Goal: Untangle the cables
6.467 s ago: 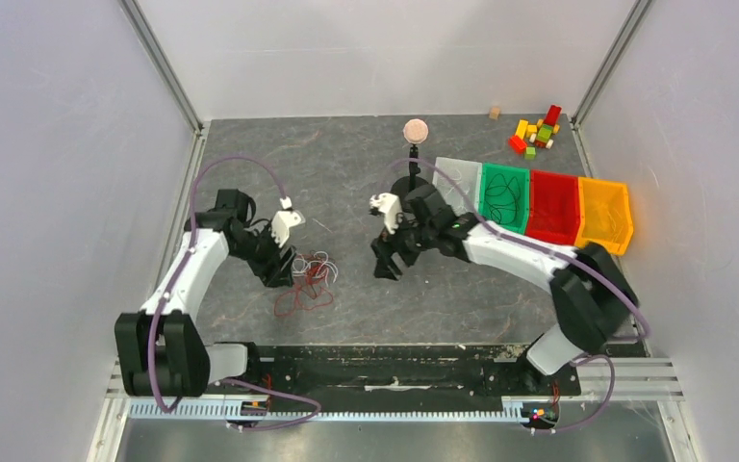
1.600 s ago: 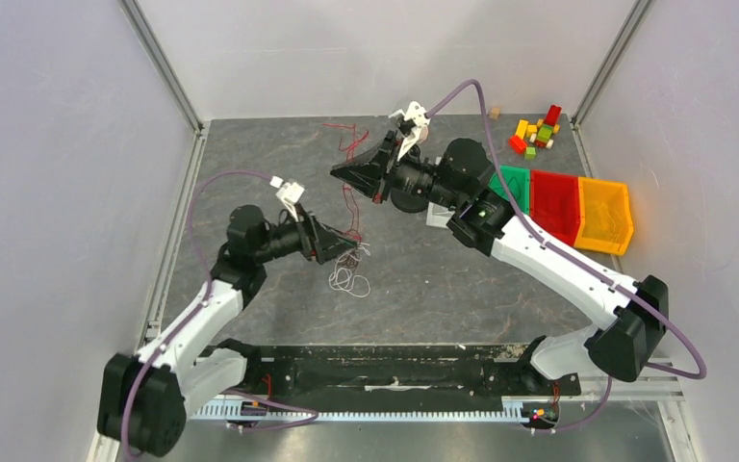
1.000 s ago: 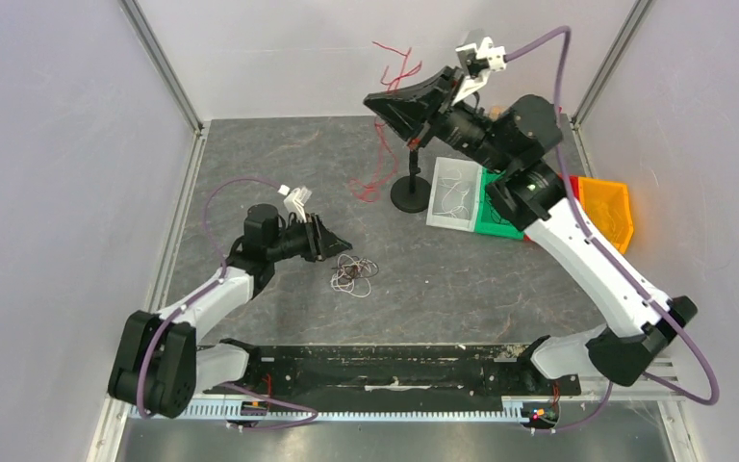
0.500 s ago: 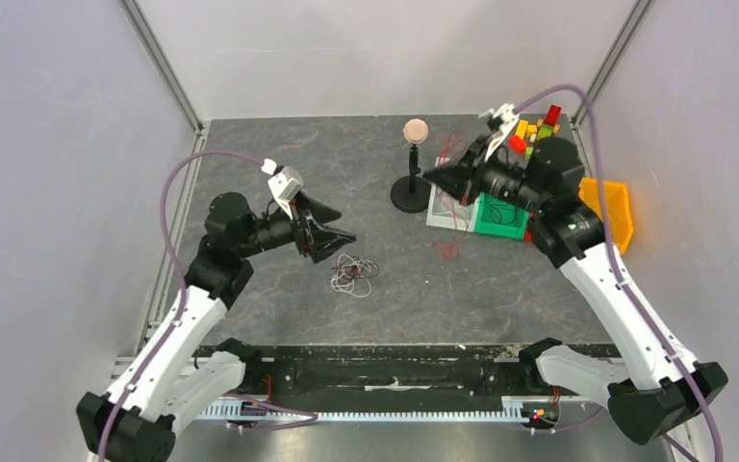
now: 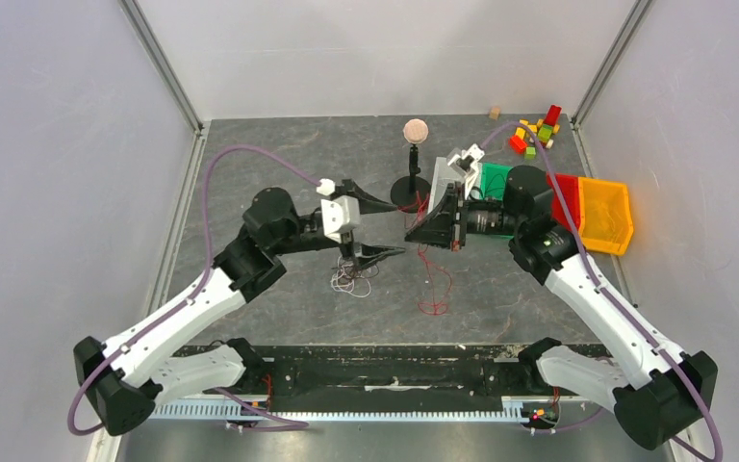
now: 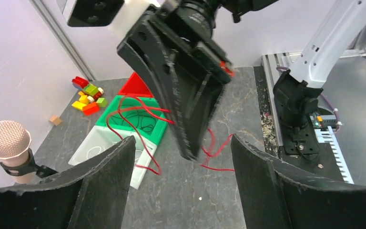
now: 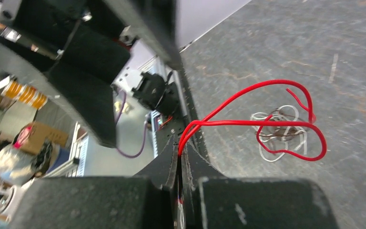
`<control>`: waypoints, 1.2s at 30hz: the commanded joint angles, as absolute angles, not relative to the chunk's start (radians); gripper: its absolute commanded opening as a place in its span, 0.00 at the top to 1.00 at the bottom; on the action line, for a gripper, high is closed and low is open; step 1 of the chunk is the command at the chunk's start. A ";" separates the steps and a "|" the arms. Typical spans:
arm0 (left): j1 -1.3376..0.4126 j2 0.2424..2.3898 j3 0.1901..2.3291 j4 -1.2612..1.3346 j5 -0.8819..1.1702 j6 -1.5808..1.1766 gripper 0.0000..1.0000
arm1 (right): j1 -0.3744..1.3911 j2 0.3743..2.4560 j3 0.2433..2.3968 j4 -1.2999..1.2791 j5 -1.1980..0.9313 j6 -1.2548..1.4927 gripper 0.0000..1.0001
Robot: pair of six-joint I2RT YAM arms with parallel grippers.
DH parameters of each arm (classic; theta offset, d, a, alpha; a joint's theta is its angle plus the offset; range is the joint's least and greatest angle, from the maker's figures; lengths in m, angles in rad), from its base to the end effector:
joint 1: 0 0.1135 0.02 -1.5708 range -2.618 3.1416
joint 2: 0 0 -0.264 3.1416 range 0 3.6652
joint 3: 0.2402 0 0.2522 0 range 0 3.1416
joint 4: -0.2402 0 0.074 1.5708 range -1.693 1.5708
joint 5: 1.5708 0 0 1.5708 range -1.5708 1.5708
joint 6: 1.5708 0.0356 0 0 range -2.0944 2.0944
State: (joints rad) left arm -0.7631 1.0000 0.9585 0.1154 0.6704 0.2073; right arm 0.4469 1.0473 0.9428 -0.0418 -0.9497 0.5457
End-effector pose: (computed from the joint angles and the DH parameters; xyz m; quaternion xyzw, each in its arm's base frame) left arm 0.1482 -0.1723 0.3930 0.5129 0.4560 -0.4051 0.6040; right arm 0.1964 0.1262 0.3625 -0.2652 0.6871 0.5811 0.3463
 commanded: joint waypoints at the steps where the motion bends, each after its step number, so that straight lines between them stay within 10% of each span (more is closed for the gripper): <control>1: -0.778 1.072 1.054 0.191 0.545 0.123 0.25 | 0.500 1.036 0.986 -0.117 -1.014 0.428 1.00; 6: -0.770 1.109 1.085 0.188 0.607 -0.382 0.40 | 0.515 1.038 1.036 -0.308 -0.935 0.237 1.00; 21: -0.779 1.193 0.991 0.223 0.457 -0.870 0.25 | 0.567 1.021 1.044 -0.346 -0.778 0.074 1.00; 36: -0.758 1.211 0.925 0.413 0.521 -1.022 0.98 | 0.584 0.996 0.999 -0.347 -0.734 0.026 1.00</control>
State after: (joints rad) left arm -0.7799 1.2198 0.9428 0.2710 0.4980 -0.9241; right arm 0.5789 1.0306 0.9981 -0.3660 -0.7700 0.0589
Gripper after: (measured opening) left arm 0.053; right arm 0.009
